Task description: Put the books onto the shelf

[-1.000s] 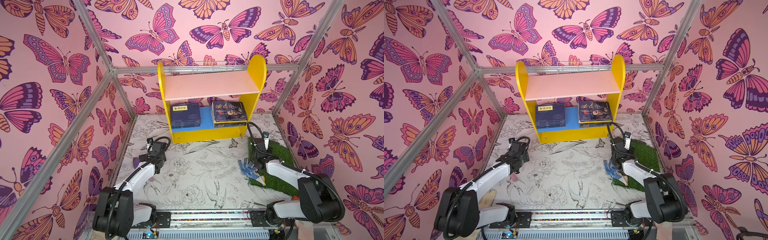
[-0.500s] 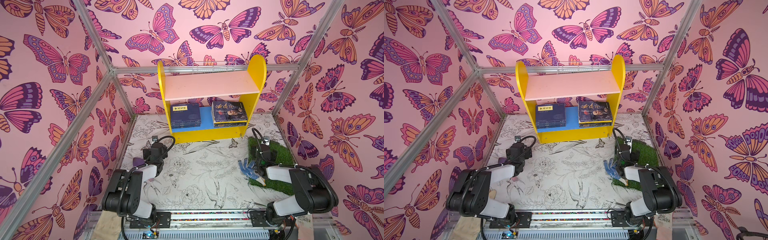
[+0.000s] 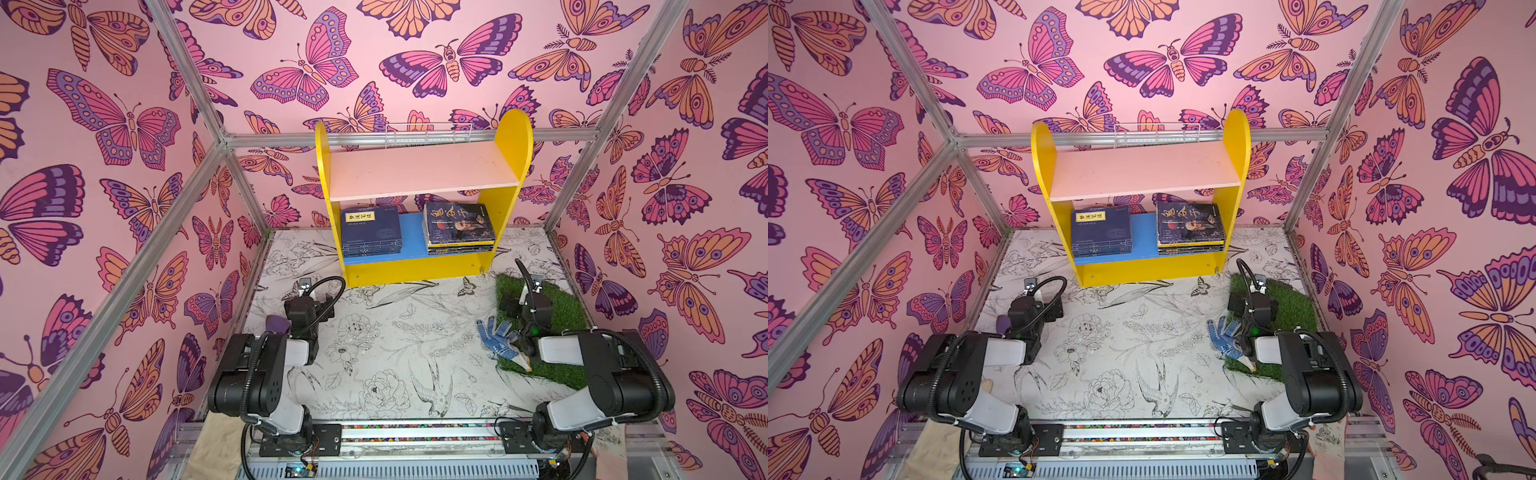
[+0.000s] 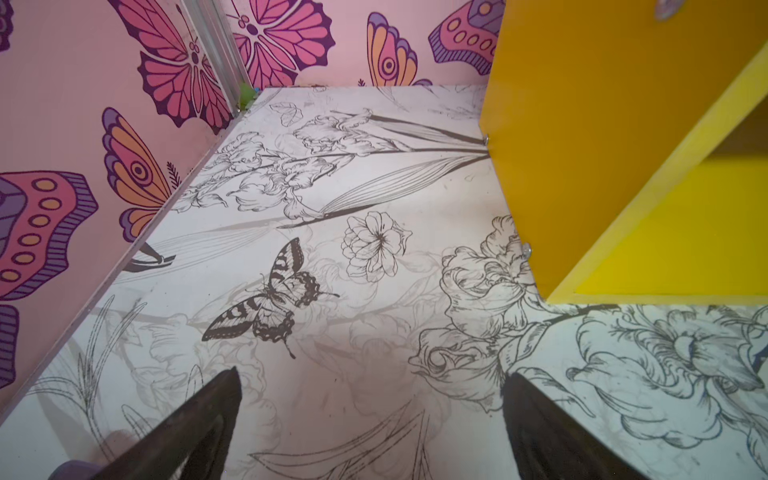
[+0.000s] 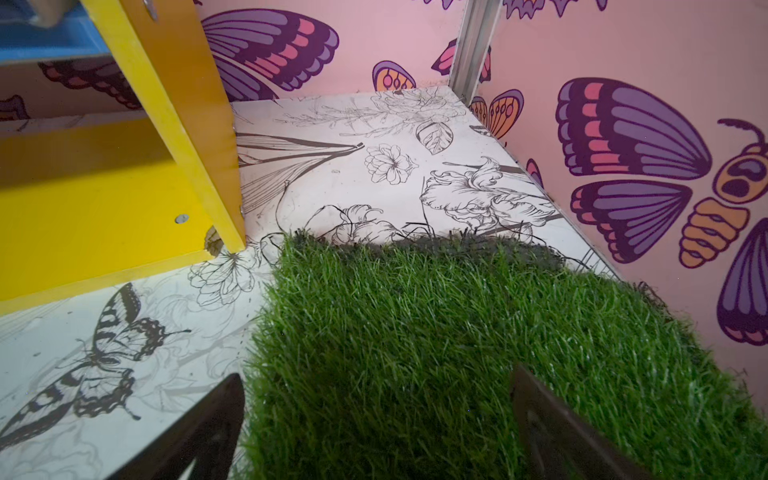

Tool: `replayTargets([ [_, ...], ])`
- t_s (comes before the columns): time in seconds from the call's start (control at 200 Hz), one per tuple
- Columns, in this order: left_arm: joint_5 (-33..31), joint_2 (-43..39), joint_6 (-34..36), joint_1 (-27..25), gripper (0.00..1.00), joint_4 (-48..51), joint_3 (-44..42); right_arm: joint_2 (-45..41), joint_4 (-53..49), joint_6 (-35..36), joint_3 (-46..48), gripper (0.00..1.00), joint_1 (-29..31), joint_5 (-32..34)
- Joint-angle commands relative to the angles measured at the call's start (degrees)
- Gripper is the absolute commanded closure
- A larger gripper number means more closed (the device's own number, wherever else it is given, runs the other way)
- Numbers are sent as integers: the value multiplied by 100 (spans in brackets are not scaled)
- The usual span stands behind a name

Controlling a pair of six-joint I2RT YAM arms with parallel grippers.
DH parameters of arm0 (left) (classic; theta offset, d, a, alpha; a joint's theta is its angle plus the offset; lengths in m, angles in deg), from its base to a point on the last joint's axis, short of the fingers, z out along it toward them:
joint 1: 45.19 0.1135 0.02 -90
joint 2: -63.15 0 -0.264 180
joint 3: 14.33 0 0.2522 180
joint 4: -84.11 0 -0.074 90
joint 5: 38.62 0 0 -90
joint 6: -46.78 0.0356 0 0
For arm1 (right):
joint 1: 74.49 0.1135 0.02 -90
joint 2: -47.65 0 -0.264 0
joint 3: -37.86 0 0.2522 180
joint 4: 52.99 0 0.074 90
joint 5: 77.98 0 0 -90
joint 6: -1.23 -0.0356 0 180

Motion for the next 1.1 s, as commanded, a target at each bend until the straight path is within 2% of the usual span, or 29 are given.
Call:
replayTargets([
  [0.0, 41, 10, 30, 27, 1, -395, -71, -26, 177, -34, -48, 1, -31, -135],
  [0.045, -378, 34, -63, -45, 1, -521, -112, -49, 129, -45, -56, 1, -29, -134],
  [1.092, -290, 26, 21, -90, 1, -533, -111, -81, 2, -51, -91, 1, -30, -129],
])
